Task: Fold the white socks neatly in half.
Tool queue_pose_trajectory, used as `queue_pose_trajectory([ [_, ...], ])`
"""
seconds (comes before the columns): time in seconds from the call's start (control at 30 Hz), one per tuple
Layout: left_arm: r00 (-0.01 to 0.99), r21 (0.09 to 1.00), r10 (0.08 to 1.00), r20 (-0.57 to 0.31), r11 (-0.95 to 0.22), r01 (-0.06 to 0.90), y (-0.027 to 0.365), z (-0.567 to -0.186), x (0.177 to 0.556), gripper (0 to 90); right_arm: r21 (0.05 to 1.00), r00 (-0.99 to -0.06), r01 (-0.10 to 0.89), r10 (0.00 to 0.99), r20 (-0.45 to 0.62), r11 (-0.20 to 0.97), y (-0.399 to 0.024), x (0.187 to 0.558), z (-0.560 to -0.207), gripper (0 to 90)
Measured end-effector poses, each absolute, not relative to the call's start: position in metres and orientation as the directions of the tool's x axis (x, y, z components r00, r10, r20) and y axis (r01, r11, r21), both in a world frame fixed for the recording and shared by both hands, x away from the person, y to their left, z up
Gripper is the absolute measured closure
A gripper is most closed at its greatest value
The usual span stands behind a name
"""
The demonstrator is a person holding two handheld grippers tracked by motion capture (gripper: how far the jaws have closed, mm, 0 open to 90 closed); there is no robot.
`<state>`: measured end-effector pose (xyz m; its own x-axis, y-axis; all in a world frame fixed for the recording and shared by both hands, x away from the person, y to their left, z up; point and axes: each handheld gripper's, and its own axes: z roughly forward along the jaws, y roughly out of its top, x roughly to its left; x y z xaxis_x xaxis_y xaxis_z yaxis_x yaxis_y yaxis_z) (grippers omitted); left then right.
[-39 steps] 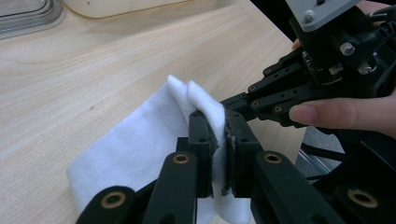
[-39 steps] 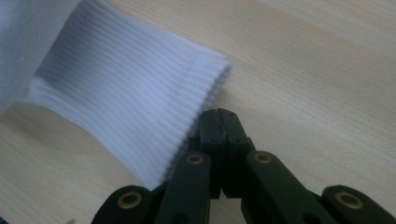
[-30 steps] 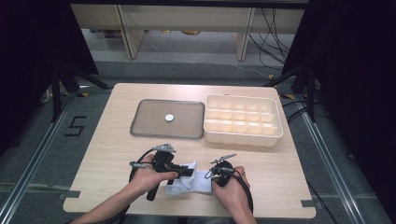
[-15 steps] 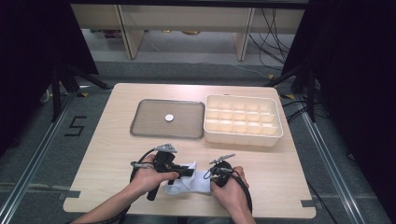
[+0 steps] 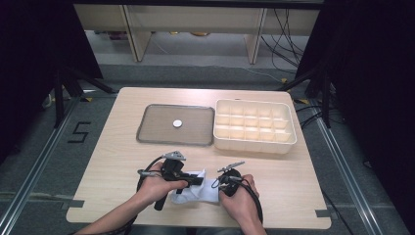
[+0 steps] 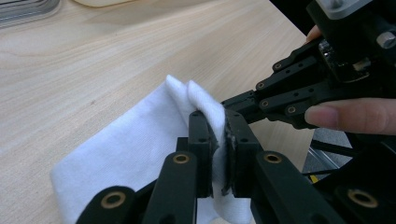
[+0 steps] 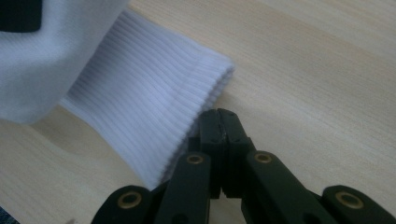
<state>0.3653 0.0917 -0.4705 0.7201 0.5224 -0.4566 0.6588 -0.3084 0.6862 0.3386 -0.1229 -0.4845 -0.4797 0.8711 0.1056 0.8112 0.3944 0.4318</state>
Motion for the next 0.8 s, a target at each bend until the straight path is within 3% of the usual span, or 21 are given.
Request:
queue_pose_trajectory([
  [0.8, 0.719, 0.678, 0.525, -0.455, -0.319, 0.662, 0.0900, -0.4747, 0.3668, 82.5, 0.433, -0.500, 0.802, 0.859, 0.112, 0.411, -0.1172, 0.3376, -0.4845, 89.6],
])
